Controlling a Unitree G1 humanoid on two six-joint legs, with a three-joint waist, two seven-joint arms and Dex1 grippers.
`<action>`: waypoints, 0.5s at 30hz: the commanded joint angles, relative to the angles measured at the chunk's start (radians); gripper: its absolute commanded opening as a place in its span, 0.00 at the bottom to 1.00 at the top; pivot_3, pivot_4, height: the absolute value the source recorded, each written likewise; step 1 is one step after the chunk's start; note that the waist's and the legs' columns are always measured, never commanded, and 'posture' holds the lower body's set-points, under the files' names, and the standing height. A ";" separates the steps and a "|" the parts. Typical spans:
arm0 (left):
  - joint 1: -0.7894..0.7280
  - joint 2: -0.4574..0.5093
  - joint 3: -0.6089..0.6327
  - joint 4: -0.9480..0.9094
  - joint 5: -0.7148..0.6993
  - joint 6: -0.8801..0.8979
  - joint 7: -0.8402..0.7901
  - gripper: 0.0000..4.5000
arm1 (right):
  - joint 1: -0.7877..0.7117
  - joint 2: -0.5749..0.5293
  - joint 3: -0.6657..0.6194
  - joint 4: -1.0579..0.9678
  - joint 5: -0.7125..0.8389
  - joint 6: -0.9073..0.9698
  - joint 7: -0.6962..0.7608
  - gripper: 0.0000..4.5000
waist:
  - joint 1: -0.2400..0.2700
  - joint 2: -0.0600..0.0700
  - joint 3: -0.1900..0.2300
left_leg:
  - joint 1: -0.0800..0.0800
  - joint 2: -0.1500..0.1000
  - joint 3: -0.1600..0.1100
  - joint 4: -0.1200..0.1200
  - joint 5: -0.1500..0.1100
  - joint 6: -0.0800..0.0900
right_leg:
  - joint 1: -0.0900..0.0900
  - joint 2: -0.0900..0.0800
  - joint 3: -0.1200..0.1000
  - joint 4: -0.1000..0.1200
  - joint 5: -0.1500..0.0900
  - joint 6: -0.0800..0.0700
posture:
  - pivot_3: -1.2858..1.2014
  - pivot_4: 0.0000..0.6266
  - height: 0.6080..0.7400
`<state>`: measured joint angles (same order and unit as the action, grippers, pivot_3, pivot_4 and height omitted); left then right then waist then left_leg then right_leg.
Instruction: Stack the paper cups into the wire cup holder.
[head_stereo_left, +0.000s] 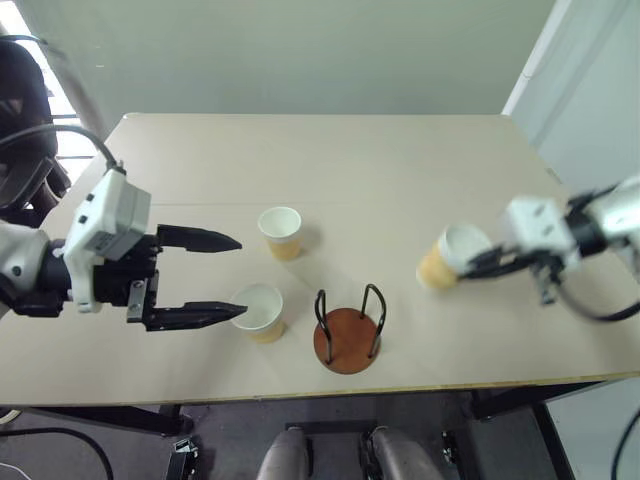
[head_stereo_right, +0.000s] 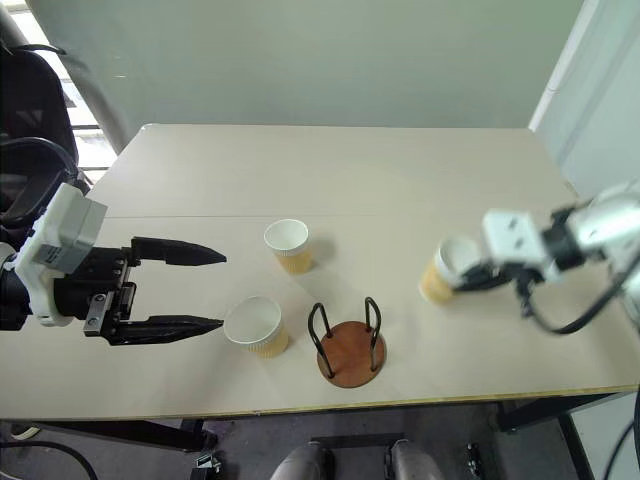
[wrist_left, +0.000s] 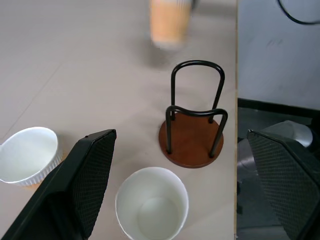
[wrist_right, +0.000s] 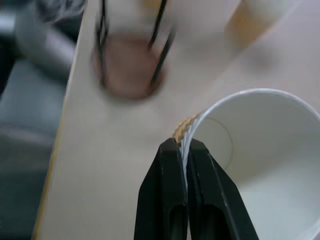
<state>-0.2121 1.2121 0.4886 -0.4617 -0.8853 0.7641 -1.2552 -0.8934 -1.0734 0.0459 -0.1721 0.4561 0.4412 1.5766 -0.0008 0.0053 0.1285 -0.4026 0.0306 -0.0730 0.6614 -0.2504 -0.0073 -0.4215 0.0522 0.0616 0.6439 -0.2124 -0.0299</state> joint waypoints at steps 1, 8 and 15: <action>0.011 0.020 0.024 0.006 0.009 -0.017 -0.032 1.00 | -0.143 0.091 -0.061 -0.033 0.199 0.159 -0.050 0.00 | -0.003 0.000 0.000 | 0.001 0.000 0.000 0.000 0.000 0.000 | 0.000 0.000 0.000 0.000 0.000 -0.001 | 0.52 0.24 1.00; 0.026 0.027 0.028 0.004 0.019 -0.020 -0.057 1.00 | -0.126 0.222 0.088 -0.206 0.200 0.237 -0.133 0.00 | -0.003 0.000 0.000 | 0.001 0.000 0.000 0.000 0.000 0.000 | 0.000 0.000 0.000 0.001 -0.001 -0.002 | 0.52 0.24 1.00; 0.048 0.032 0.076 -0.024 0.000 0.009 -0.052 1.00 | -0.064 0.220 0.235 -0.215 0.028 0.068 -0.061 0.00 | -0.003 -0.001 0.000 | 0.000 0.000 0.000 0.002 -0.002 0.001 | 0.000 0.000 0.000 0.001 0.001 -0.003 | 0.52 0.24 1.00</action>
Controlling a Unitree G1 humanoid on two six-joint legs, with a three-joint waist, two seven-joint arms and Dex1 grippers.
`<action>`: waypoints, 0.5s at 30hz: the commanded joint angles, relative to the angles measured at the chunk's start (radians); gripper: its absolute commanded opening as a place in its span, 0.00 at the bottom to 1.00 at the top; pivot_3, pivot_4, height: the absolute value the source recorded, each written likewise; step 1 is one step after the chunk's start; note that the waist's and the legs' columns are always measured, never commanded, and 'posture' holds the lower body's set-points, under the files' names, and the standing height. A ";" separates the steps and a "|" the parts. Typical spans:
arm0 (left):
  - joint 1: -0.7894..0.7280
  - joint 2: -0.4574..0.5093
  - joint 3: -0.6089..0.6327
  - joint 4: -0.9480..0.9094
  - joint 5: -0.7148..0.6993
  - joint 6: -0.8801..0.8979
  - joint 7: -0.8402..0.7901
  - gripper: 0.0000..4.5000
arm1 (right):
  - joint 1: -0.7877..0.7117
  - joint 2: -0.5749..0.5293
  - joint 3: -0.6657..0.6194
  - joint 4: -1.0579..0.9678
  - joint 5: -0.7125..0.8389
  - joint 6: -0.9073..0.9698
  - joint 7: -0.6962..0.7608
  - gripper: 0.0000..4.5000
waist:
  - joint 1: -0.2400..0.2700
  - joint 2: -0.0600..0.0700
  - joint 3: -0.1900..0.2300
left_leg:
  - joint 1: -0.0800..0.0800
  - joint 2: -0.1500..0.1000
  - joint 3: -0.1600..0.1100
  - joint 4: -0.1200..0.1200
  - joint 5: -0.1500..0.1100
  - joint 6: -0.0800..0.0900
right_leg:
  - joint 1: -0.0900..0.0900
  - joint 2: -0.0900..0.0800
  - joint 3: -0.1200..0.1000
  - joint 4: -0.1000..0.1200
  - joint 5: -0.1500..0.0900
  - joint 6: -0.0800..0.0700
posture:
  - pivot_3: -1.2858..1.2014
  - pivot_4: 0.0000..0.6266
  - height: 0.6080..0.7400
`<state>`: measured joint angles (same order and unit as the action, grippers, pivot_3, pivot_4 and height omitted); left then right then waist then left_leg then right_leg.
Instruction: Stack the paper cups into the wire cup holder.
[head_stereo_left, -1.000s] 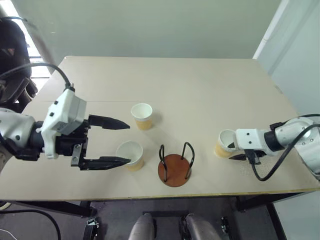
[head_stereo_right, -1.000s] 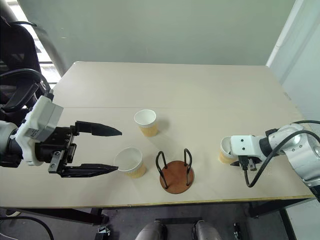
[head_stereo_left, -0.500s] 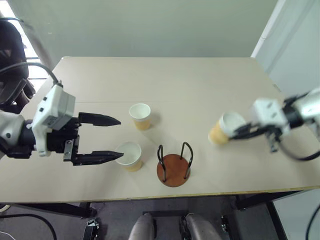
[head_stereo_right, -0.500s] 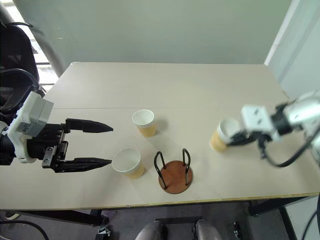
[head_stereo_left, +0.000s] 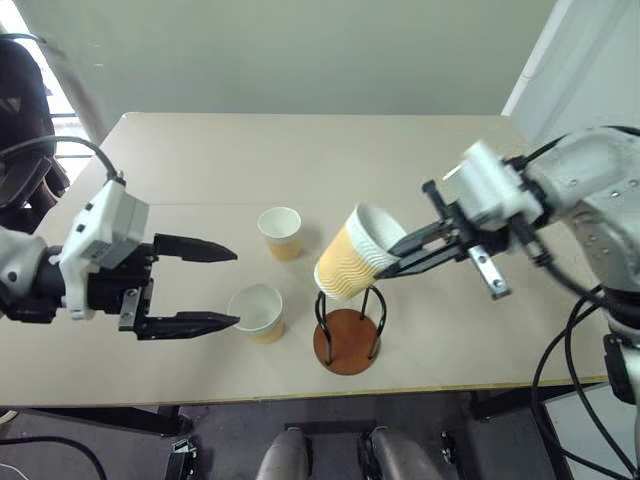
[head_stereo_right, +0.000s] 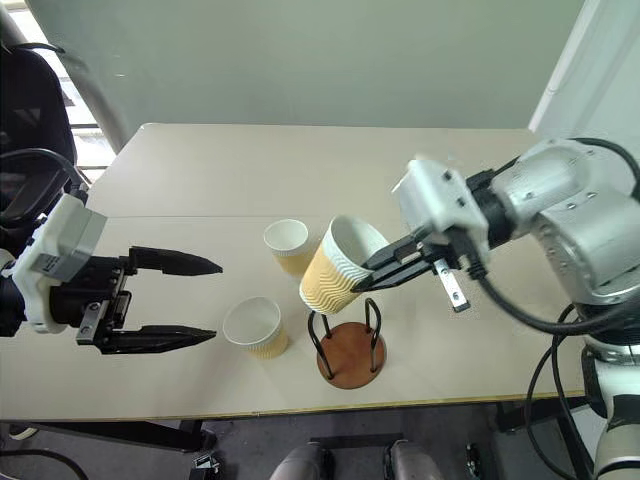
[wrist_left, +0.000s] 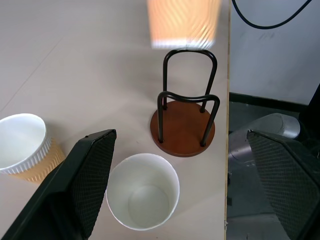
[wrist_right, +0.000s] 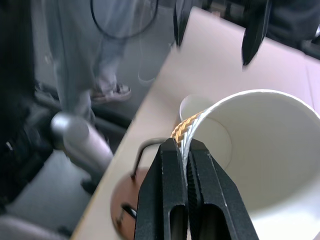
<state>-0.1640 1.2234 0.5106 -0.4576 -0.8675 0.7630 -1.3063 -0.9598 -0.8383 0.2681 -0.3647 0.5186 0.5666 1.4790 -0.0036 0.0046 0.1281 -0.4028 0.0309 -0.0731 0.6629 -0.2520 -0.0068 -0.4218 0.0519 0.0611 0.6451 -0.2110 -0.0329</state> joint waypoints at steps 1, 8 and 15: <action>0.001 0.020 0.062 -0.034 -0.025 0.016 0.002 1.00 | 0.006 -0.016 0.018 -0.022 -0.041 -0.073 0.051 0.00 | -0.001 0.000 0.000 | 0.000 0.000 0.000 0.000 0.000 0.000 | 0.000 0.000 0.000 0.000 0.000 0.000 | 0.52 0.24 1.00; 0.013 0.016 0.114 -0.066 -0.068 0.056 0.017 1.00 | 0.032 -0.011 0.046 -0.010 -0.093 -0.140 0.096 0.00 | -0.002 0.000 0.000 | 0.000 0.000 0.000 0.000 0.000 -0.001 | -0.001 0.000 0.000 0.000 0.000 -0.001 | 0.52 0.24 1.00; 0.022 0.013 0.120 -0.077 -0.071 0.060 0.036 1.00 | 0.045 0.004 0.065 -0.011 -0.125 -0.172 0.102 0.00 | -0.002 0.000 0.000 | 0.000 0.000 0.000 0.000 0.000 -0.001 | -0.001 0.000 0.000 0.000 0.001 -0.001 | 0.52 0.24 1.00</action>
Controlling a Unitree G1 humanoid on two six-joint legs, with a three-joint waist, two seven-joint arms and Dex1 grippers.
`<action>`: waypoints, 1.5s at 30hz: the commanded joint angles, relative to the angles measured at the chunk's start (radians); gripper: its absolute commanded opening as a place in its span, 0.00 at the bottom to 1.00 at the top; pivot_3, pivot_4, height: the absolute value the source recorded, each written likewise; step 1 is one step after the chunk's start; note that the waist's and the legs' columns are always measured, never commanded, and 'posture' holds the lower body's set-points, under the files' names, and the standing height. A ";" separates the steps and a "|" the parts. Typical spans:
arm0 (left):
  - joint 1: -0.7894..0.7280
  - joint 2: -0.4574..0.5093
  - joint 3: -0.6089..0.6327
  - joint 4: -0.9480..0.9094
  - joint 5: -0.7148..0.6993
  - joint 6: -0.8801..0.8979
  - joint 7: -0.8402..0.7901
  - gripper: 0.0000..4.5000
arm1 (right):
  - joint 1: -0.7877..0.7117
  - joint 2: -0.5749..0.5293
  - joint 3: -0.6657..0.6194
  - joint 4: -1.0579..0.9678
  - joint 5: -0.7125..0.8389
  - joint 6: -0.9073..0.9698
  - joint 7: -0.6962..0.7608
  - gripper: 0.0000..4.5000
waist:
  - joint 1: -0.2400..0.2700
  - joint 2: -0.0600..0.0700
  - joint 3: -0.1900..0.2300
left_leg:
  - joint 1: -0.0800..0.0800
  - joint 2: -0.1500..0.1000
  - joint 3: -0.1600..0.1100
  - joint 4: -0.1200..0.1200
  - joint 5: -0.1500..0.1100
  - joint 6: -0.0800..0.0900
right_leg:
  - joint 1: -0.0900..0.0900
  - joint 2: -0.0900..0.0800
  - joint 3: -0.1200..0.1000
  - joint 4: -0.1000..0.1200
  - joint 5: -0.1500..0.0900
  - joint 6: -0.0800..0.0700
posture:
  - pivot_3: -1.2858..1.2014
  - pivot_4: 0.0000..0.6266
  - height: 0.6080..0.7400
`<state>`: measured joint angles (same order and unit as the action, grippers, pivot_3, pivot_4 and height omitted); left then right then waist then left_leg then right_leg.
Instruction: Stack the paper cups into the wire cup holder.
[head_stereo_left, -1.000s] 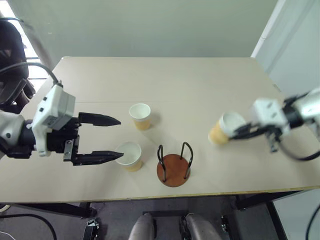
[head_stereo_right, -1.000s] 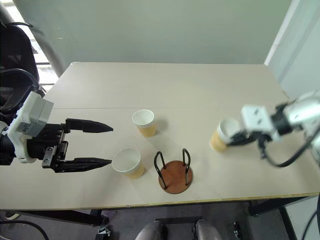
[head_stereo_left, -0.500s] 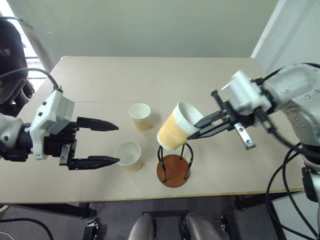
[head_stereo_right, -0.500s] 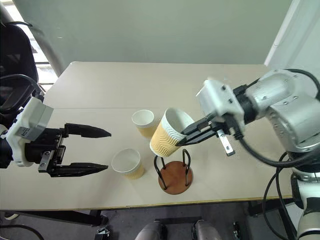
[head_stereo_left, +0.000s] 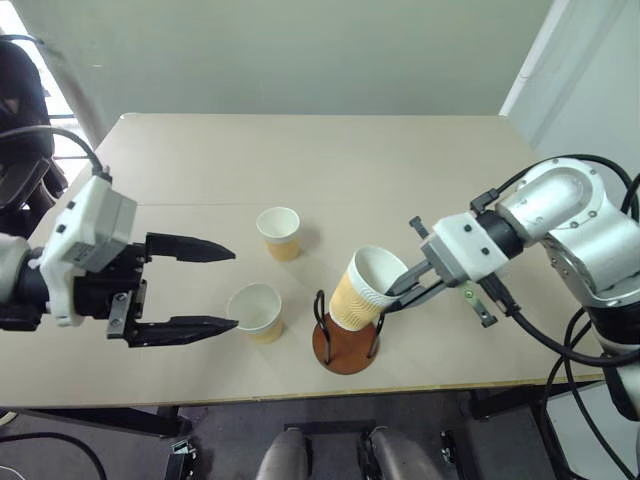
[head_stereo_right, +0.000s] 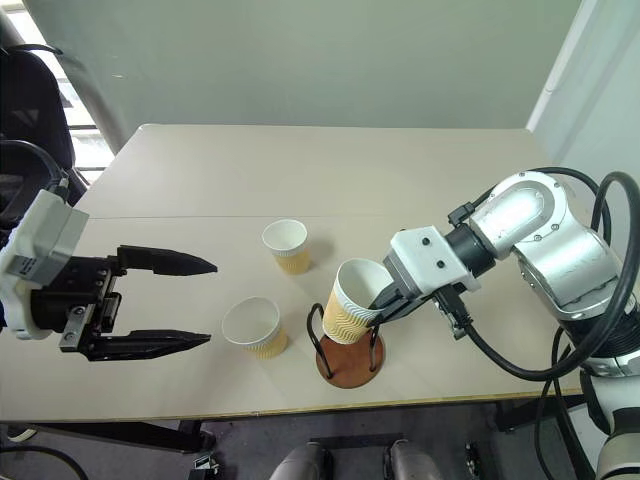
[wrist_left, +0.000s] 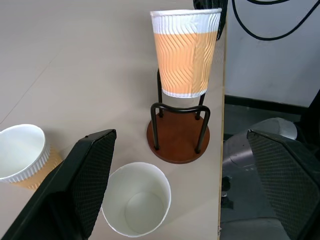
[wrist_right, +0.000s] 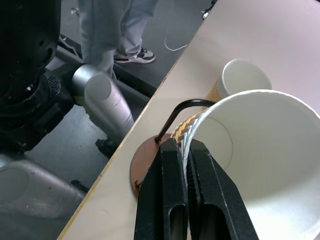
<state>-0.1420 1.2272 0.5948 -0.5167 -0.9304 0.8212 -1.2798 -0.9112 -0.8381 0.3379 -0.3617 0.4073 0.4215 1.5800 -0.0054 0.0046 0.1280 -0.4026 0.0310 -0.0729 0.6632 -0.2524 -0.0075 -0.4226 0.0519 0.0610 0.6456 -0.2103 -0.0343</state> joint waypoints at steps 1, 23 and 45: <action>0.000 0.009 0.036 -0.019 -0.009 0.001 0.012 1.00 | -0.004 0.006 -0.005 -0.012 -0.024 -0.040 0.000 0.00 | 0.000 0.000 0.000 | 0.000 0.000 0.000 0.000 0.000 0.000 | 0.000 0.000 0.000 0.000 0.000 0.000 | 0.52 0.24 1.00; 0.041 0.092 -0.211 0.032 0.214 -0.173 -0.092 1.00 | 0.063 -0.124 -0.250 0.140 0.024 0.072 -0.063 0.98 | 0.013 0.000 0.000 | -0.001 0.000 -0.001 0.000 0.000 -0.001 | 0.000 0.000 0.000 0.000 0.000 -0.001 | 0.52 0.24 1.00; -0.228 -0.018 -0.735 0.244 0.563 -0.397 -0.207 0.96 | 0.398 -0.260 -0.982 -0.132 0.832 0.580 -0.500 0.99 | 0.005 0.001 0.000 | 0.000 0.000 0.000 0.000 -0.004 -0.002 | 0.000 0.000 0.002 -0.001 -0.005 0.004 | 0.52 0.24 1.00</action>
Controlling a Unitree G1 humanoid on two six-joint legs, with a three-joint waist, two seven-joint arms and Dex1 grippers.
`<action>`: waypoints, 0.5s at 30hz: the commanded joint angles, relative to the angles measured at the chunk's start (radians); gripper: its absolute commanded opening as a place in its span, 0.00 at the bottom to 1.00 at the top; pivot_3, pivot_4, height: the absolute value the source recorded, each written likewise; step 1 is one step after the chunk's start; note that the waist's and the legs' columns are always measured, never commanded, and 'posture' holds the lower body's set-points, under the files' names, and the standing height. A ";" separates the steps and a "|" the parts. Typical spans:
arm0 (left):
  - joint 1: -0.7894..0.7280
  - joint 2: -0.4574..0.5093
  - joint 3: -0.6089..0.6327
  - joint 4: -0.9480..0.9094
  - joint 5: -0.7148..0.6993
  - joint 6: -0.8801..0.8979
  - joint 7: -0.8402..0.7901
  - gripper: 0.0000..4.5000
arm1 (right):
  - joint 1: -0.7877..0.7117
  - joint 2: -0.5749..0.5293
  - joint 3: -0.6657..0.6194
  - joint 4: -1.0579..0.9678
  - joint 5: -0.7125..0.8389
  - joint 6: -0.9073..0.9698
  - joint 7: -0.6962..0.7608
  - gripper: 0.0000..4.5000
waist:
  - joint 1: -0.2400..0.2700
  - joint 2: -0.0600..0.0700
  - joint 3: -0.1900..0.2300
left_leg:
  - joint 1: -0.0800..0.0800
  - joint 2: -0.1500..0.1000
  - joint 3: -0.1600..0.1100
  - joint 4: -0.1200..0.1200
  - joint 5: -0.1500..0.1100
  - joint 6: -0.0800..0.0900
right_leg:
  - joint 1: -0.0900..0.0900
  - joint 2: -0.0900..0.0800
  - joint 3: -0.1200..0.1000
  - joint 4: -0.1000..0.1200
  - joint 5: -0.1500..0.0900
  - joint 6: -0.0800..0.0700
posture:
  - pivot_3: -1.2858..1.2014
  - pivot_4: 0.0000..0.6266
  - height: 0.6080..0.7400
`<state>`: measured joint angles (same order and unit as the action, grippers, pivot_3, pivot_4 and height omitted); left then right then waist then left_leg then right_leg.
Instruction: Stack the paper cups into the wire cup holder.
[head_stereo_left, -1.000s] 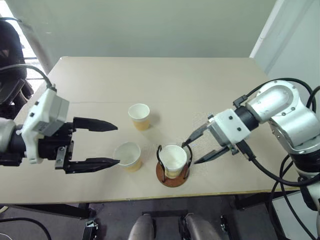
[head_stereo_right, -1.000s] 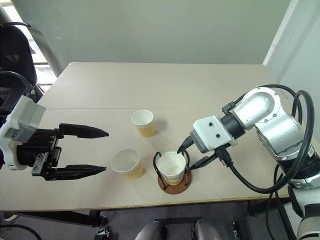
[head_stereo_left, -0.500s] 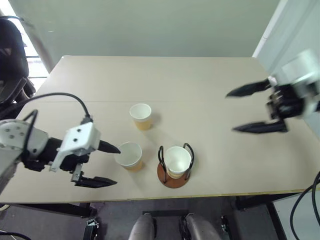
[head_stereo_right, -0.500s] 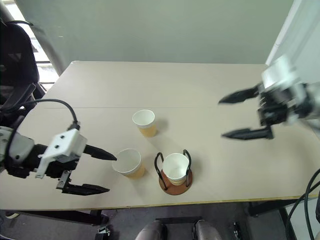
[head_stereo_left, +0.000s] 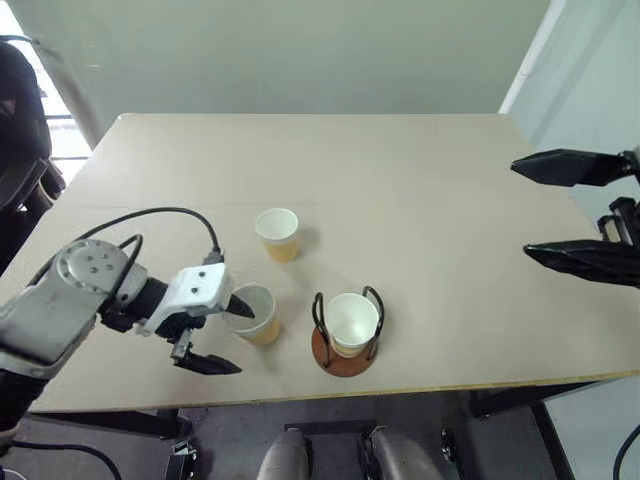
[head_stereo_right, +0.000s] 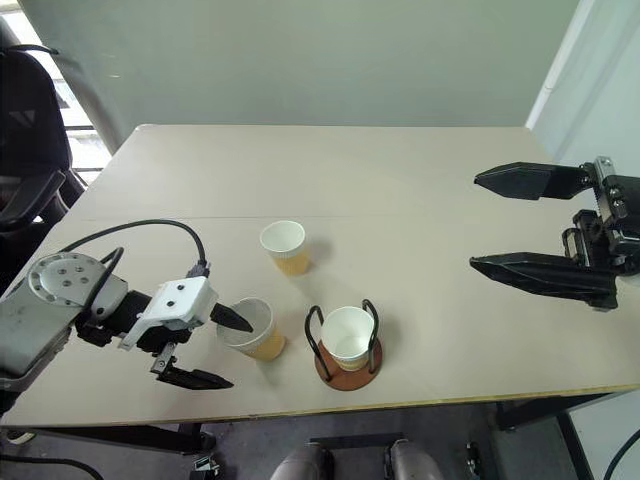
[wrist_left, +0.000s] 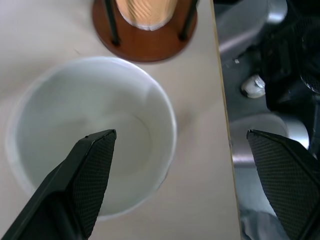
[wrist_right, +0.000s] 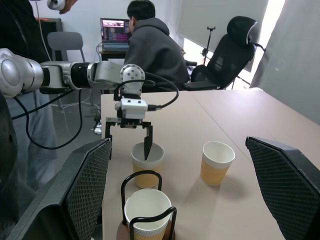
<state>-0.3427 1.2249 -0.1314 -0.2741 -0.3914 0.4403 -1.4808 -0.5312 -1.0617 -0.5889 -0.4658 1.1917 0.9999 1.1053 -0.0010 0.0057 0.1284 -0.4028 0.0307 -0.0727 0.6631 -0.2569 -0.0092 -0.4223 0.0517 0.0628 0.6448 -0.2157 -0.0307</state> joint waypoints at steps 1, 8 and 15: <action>-0.032 -0.021 -0.011 0.004 0.029 -0.017 -0.007 0.92 | 0.031 -0.048 -0.062 -0.035 0.057 0.003 -0.025 1.00 | 0.001 0.000 0.000 | -0.001 0.000 0.000 0.001 0.000 0.000 | 0.000 0.000 0.000 0.000 0.000 0.000 | 0.52 0.24 1.00; -0.056 -0.053 -0.022 0.007 0.036 -0.007 -0.019 0.40 | 0.073 -0.089 -0.082 -0.046 0.119 -0.012 -0.059 1.00 | 0.002 0.000 0.000 | -0.002 0.000 0.000 0.001 -0.001 0.001 | 0.000 0.000 0.000 -0.001 0.000 0.003 | 0.52 0.24 1.00; -0.064 -0.070 -0.017 -0.001 0.024 0.008 -0.024 0.01 | 0.077 -0.110 -0.062 -0.046 0.143 -0.032 -0.069 1.00 | 0.002 0.001 -0.001 | -0.002 0.000 0.000 0.001 -0.001 0.002 | 0.000 0.000 0.000 -0.001 0.003 0.009 | 0.52 0.24 1.00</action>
<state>-0.4031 1.1573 -0.1603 -0.2613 -0.3607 0.4410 -1.4986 -0.4501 -1.1518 -0.6262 -0.5034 1.3138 0.9875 1.0369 0.0013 0.0063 0.1278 -0.4043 0.0307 -0.0725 0.6641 -0.2582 -0.0071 -0.4223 0.0517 0.0629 0.6442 -0.2126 -0.0213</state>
